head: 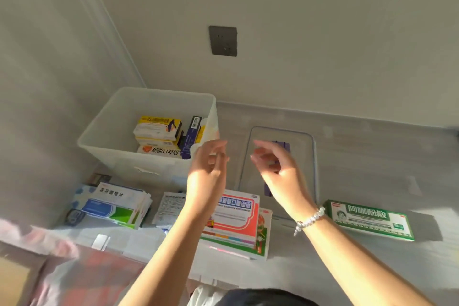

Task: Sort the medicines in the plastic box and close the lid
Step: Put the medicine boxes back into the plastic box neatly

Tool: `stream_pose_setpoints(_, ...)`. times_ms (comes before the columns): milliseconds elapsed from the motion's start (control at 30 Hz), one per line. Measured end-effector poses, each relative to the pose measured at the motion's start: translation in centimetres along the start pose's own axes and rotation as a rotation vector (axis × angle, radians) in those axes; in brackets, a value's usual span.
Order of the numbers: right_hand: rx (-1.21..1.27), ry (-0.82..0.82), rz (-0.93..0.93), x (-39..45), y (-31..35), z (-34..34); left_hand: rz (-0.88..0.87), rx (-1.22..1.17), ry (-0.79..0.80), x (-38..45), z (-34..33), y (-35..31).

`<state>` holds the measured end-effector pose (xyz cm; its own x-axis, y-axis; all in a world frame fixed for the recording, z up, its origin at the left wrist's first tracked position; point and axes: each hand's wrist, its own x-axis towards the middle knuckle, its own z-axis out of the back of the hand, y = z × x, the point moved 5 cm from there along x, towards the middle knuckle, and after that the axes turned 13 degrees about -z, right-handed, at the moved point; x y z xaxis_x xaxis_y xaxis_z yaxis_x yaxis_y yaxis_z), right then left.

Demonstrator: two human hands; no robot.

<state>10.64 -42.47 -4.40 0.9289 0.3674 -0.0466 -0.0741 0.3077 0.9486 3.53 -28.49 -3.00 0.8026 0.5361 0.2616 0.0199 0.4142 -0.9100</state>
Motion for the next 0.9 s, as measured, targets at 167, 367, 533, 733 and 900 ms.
stream_pose_setpoints(167,-0.002,0.004,-0.025,2.3,3.0,-7.8,-0.012,0.001,0.053,4.0,6.2,3.2)
stream_pose_setpoints(367,-0.062,-0.055,-0.052,4.0,4.9,-14.7,-0.045,0.038,0.251,8.3,11.1,7.2)
stream_pose_setpoints(533,-0.249,-0.120,-0.057,5.0,5.6,-17.6,0.019,0.037,0.373,10.4,13.0,9.8)
stream_pose_setpoints(733,-0.352,-0.257,-0.010,3.7,5.1,-16.9,-0.011,-0.144,0.320,9.1,13.1,8.3)
stream_pose_setpoints(900,-0.346,-0.287,0.002,0.6,3.5,-15.0,0.075,-0.177,0.462,4.2,10.8,8.0)
